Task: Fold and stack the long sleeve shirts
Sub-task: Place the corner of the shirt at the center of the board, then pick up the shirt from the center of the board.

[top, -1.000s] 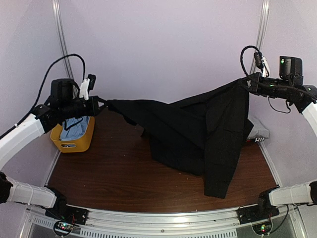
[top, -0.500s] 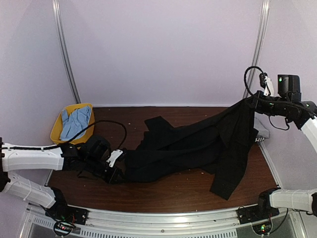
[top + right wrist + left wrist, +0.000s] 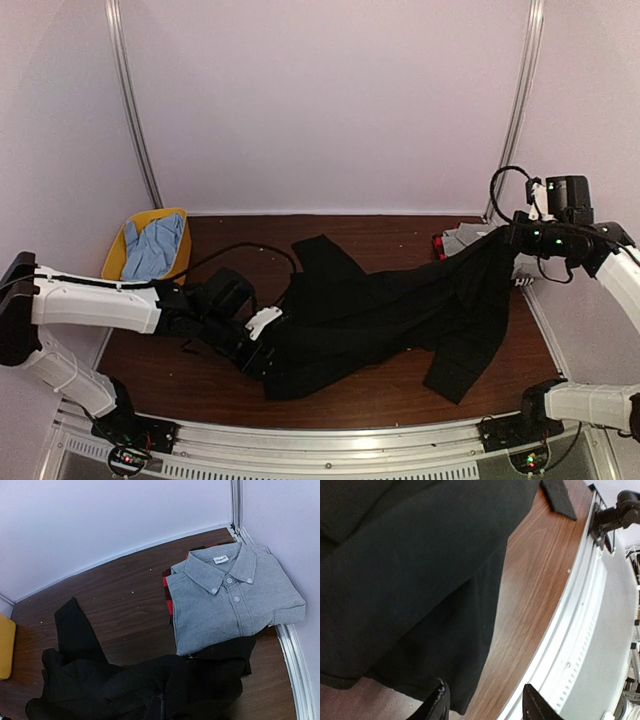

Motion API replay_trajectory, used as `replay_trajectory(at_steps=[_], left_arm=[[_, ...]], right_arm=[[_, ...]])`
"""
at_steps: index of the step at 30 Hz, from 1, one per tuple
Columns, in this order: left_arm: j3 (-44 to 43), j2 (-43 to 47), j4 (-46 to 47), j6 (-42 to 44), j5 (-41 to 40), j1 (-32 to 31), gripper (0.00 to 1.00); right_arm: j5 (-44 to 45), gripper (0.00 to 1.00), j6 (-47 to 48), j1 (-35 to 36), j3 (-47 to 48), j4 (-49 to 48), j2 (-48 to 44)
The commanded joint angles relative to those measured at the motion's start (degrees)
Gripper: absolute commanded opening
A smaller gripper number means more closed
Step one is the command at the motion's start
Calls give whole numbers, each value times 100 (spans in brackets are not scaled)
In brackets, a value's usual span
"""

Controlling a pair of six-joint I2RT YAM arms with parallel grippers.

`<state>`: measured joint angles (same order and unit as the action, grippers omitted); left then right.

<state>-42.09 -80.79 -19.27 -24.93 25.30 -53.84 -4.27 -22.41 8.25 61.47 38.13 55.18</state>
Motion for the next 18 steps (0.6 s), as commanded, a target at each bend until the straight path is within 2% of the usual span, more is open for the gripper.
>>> replay_trajectory(at_steps=[1,3,8,11,14,18], left_arm=[[-505,211,450,411,10,1,55],[-605,230,620,330,-316,80,62],[-944,-164,847,-77,-1118,497,71],[-1330,-667,859,23,-1543,551,73],[-1616,-1243,787,208,-1562,546,66],[-1478,-1515,818,296,-1247,349,44]], right_arm=[[401,0,27,-43,-324,-306,44],[401,0,41,-43,-401,-384,103],[241,0,57,-43,-544,-567,241],[106,0,46,-43,-620,-673,295],[55,0,53,-43,-653,-696,301],[125,0,111,-43,-629,-637,279]])
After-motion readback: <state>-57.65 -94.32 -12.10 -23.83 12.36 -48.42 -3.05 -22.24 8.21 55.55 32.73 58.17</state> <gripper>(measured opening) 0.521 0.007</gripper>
